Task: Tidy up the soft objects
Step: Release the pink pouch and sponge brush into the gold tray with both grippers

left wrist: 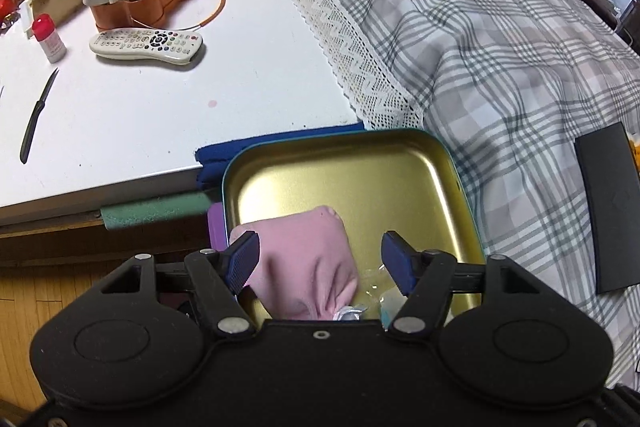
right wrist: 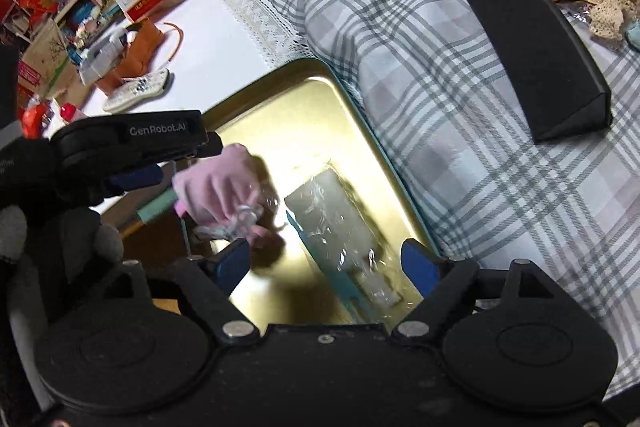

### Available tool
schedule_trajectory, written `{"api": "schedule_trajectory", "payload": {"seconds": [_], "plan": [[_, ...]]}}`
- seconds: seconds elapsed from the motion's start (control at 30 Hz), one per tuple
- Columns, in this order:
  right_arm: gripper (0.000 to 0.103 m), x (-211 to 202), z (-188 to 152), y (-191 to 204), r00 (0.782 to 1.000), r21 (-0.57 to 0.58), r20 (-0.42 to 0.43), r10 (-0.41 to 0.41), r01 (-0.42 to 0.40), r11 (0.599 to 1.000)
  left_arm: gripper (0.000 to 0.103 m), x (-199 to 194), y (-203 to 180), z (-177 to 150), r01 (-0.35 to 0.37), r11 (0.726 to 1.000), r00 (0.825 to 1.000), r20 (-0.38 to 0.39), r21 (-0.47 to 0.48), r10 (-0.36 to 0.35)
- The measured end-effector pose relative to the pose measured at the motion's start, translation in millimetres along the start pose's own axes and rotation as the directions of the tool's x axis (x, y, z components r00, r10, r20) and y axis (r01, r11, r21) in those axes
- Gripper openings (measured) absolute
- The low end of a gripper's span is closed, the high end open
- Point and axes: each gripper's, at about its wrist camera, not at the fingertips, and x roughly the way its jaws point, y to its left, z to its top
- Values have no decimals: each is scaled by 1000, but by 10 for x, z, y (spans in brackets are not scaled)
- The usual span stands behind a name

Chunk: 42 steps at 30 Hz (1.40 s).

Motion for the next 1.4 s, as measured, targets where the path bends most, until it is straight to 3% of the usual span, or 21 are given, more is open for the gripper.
{"api": "schedule_trajectory", "payload": {"seconds": [0.23,0.37,1.4], "plan": [[86,-11,-128,-40,985,-92,39,-168,171,981,65,39,-84,-69,-15,999,1000,-15,41,15],[88,-32,-204,-59,974,-135,52,-220,225,965,66,63,-147,-117,-19,997,999,-25,74,21],[91,-256,-522,-87,964,-142,52,-260,265,954,67,131,-342,-409,-32,983,997,-67,183,45]]}}
